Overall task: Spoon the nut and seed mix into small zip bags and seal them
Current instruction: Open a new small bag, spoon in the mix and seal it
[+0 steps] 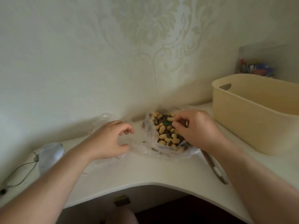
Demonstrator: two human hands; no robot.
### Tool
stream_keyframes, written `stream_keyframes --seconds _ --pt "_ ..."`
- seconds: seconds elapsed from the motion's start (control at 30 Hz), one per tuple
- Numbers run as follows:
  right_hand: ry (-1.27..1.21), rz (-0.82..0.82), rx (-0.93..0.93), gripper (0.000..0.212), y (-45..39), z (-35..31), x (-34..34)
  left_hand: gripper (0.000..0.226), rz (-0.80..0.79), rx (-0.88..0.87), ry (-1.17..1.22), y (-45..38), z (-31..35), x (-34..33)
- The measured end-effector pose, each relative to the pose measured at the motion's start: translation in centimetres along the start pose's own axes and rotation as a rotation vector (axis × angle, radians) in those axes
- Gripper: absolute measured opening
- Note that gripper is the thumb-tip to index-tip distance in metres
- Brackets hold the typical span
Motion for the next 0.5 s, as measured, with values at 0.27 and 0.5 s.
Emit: stream_keyframes --seconds 0.27,0.5 --pt "-0.016 0.008 -0.026 0.009 0.0 -0.6 0.2 0.014 -0.098 0.021 -0.119 0.0 -2.3 -0.1" --pt "-0.024 -0.009 -0.059 0.009 0.0 -0.8 0.2 0.008 0.361 -0.043 -0.101 -1.1 -0.5 4.1"
Point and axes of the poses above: each hand's wrist, its own y-axis away from the middle knuckle, its own x-axis out of the back of the hand, z = x × y, the point moved 3 cm from there along -y, towards the middle knuckle, and after that the axes turned 3 degrees about -x, right-handed, at the moved point
